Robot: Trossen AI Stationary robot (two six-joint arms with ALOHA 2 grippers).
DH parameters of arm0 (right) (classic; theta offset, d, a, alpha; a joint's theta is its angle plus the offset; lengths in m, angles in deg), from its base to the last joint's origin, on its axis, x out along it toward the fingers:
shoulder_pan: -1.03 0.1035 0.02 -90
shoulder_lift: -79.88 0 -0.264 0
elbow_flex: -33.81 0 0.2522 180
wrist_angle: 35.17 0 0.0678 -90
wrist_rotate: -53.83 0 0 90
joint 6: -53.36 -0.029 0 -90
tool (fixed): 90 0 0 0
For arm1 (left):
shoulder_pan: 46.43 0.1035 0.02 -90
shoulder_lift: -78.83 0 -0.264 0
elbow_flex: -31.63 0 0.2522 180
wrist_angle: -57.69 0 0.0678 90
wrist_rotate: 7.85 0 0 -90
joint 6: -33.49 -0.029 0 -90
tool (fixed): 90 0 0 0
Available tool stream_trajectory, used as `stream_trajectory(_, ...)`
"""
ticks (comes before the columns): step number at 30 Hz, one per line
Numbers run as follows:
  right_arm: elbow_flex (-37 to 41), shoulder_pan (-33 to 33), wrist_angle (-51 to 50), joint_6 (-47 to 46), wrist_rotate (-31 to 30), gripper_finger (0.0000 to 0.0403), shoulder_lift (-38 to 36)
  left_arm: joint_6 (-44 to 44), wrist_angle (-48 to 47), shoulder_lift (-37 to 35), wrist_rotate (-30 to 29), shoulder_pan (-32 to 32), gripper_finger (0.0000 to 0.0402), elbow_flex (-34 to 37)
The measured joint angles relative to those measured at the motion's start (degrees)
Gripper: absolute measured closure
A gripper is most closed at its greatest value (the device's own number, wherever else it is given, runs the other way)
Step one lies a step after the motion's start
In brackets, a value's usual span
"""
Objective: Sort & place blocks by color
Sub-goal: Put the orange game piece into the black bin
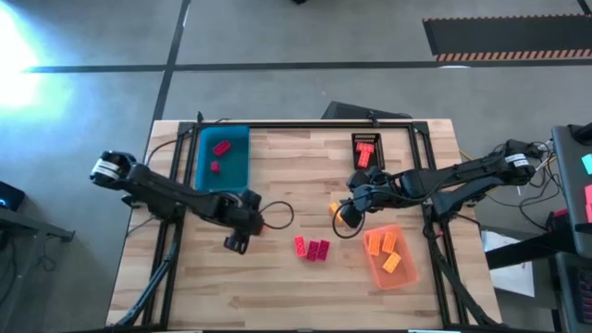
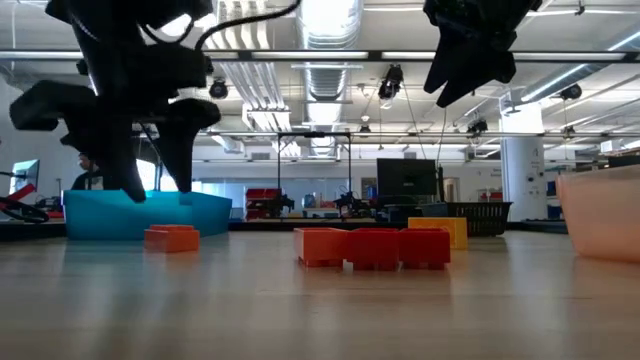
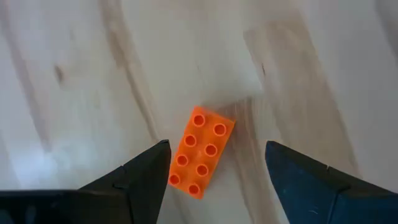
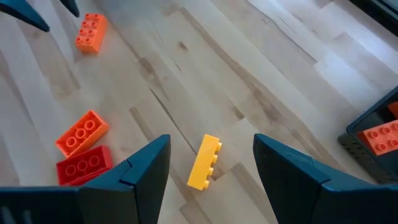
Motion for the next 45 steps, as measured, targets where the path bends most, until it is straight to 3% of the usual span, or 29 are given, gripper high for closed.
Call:
stream_trajectory(18, 0.20, 0.00, -0.11, 0.17, -0.11, 0.0184, 0.00, -9.37, 3.23, 10.29, 2.19, 6.24, 0.0162, 0.35)
stream_trajectory(21, 0.85, 0.00, 0.34, 0.85, -1.07, 0.0184, 0.00, -9.40, 3.25, 10.51, 2.45, 6.23, 0.0193, 0.36)
stream_trajectory(25, 3.59, 0.03, 5.87, 4.35, -1.23, 0.0184, 0.00, -8.13, 4.19, 9.65, 0.27, 6.12, 0.0272, 0.72)
stream_trajectory(29, 9.09, 0.56, 20.02, 12.61, -0.99, 0.0184, 0.00, -2.83, 7.65, 7.55, -3.23, 6.28, 0.0280, 1.13)
stream_trajectory(33, 16.88, 0.92, 41.04, 24.91, -0.80, 0.0184, 0.00, 1.94, 15.08, 3.90, -4.39, 5.70, 0.0280, 2.12)
stream_trajectory(39, 28.32, 1.01, 77.73, 40.55, 0.41, 0.0184, 3.24, 3.48, 33.09, -2.40, -10.60, 3.52, 0.0280, 3.54)
stream_trajectory(45, 30.66, 1.01, 104.68, 51.66, 3.38, 0.0184, 11.80, 1.49, 52.30, -4.86, -11.57, 3.18, 0.0280, 5.89)
